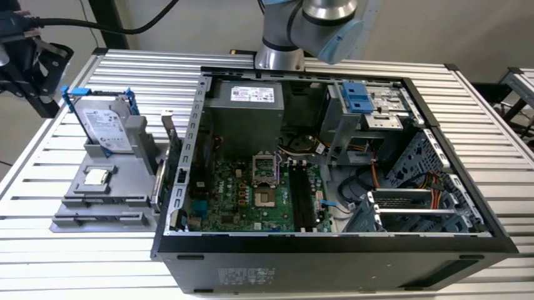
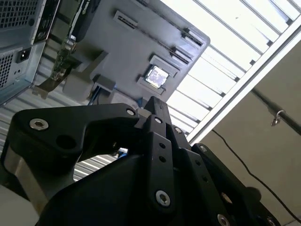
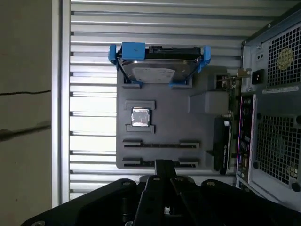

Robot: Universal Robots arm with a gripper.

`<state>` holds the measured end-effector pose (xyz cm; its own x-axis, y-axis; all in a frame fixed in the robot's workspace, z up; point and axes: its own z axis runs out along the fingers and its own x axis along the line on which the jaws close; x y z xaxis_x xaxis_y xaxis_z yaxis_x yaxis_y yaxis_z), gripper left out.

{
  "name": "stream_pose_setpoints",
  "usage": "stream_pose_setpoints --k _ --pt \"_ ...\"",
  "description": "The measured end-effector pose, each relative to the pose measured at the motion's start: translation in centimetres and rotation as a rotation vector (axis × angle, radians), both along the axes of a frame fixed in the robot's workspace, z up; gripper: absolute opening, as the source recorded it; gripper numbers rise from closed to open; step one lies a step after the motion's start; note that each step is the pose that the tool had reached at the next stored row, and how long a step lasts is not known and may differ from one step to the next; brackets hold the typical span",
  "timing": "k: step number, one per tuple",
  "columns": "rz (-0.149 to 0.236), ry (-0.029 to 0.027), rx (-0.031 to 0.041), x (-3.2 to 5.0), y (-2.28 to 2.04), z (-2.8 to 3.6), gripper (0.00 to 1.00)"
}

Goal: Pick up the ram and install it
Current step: 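Reach for the ram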

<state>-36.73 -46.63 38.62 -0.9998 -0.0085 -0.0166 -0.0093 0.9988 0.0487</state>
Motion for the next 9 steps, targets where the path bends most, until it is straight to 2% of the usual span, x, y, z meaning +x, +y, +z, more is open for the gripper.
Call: stream_pose_setpoints --k 9 --pt "0.0 0.001 0.0 0.02 -2.33 -0.15 0.0"
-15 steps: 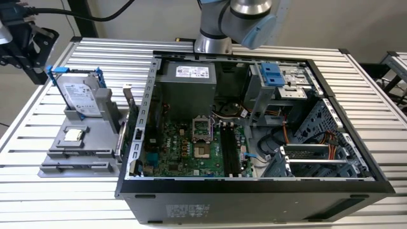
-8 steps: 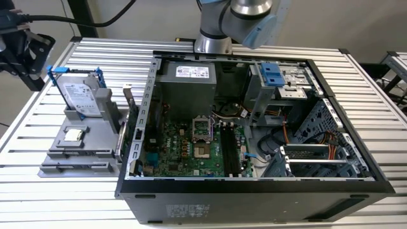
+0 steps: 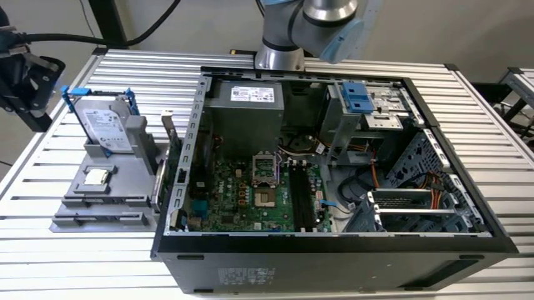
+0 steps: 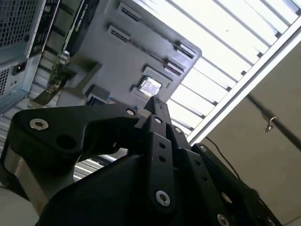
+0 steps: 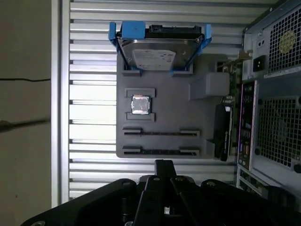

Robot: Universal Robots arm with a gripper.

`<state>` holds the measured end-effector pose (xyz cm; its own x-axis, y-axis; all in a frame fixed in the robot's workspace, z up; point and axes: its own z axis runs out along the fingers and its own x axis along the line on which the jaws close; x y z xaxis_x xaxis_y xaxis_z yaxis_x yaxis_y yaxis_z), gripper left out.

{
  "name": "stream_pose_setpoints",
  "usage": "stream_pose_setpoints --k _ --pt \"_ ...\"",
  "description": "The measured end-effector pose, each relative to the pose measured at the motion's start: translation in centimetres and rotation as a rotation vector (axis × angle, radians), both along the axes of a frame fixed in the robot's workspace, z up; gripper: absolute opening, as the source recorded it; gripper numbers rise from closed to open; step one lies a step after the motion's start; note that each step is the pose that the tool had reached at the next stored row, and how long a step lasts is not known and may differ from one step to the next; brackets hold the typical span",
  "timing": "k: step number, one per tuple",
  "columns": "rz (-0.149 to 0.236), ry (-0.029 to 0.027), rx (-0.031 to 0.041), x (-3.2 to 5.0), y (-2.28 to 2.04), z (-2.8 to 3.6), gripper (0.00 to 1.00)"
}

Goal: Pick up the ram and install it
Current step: 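Reach for the ram, then pick up the ram and move it above insertion slot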

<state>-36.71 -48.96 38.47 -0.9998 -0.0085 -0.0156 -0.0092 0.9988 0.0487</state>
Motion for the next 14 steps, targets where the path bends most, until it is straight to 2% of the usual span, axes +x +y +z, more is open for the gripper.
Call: stream_pose_setpoints --k 6,14 --pt "0.0 0.0 0.0 0.0 -0.97 -0.09 0.0" --pt "0.0 -0.0001 0.0001 0.0 -1.04 -0.11 0.0"
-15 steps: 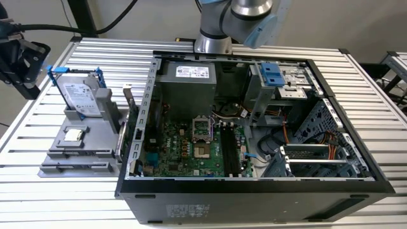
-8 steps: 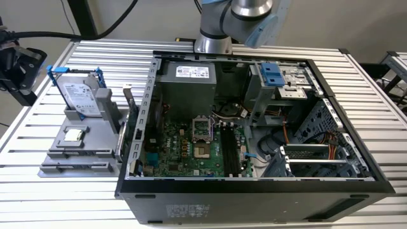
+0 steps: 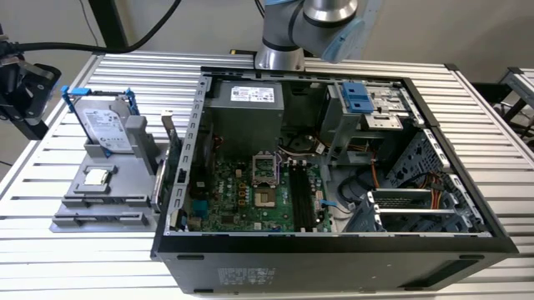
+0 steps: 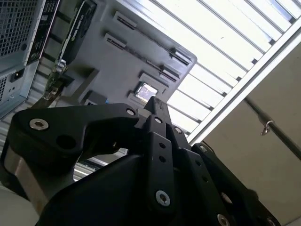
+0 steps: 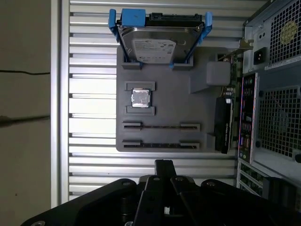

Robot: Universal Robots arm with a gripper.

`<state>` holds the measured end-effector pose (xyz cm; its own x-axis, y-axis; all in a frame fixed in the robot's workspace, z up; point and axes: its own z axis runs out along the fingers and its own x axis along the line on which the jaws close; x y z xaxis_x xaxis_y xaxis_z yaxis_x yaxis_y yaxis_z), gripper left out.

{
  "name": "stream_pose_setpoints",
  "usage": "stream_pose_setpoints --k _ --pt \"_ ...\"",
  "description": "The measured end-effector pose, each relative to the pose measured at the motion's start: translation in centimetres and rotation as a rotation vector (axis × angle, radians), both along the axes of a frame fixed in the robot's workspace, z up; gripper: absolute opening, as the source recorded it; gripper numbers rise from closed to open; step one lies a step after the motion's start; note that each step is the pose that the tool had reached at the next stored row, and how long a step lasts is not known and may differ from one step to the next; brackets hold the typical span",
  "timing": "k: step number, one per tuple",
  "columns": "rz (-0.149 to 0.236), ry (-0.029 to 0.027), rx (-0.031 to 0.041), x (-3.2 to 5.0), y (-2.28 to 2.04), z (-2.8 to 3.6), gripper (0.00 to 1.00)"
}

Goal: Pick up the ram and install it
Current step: 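Pick up the ram and move it above insertion slot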

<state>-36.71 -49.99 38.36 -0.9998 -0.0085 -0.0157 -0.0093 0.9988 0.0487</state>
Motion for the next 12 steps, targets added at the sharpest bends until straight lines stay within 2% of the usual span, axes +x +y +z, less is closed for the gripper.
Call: stream_pose_setpoints --k 8,12 --pt "0.002 0.0 0.0 0.0 -0.01 0.0 0.0" --pt "0.023 -0.0001 0.0 -0.01 -0.01 0.0 0.0"
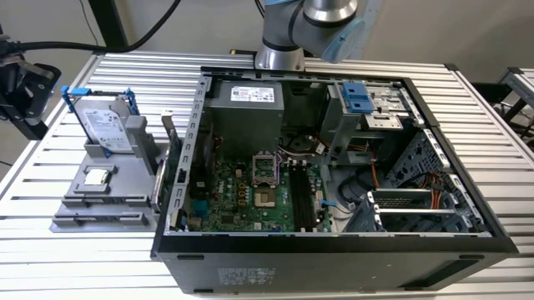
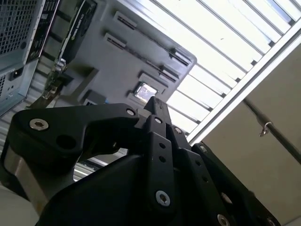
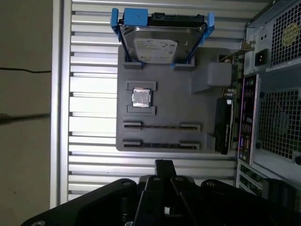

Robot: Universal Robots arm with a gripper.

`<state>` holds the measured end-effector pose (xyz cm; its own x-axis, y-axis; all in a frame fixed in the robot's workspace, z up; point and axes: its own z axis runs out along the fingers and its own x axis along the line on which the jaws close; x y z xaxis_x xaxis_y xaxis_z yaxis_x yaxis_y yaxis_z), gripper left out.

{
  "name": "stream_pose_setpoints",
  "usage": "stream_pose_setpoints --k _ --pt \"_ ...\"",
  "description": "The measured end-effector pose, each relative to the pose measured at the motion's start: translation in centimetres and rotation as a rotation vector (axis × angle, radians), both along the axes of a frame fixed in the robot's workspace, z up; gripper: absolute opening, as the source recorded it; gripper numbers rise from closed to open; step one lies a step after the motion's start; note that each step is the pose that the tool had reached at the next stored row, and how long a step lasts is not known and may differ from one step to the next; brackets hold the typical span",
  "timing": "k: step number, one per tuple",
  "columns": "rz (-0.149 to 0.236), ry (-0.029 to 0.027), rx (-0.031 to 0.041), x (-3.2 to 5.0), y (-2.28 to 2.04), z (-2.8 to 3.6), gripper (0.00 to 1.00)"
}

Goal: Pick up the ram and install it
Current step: 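Pick up the ram and move it above insertion slot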

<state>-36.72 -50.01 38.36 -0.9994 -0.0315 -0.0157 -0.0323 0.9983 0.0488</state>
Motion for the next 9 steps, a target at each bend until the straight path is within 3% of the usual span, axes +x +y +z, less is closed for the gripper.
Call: stream_pose_setpoints --k 9 --pt "0.098 0.0 -0.0002 -0.09 0.0 0.0 0.0"
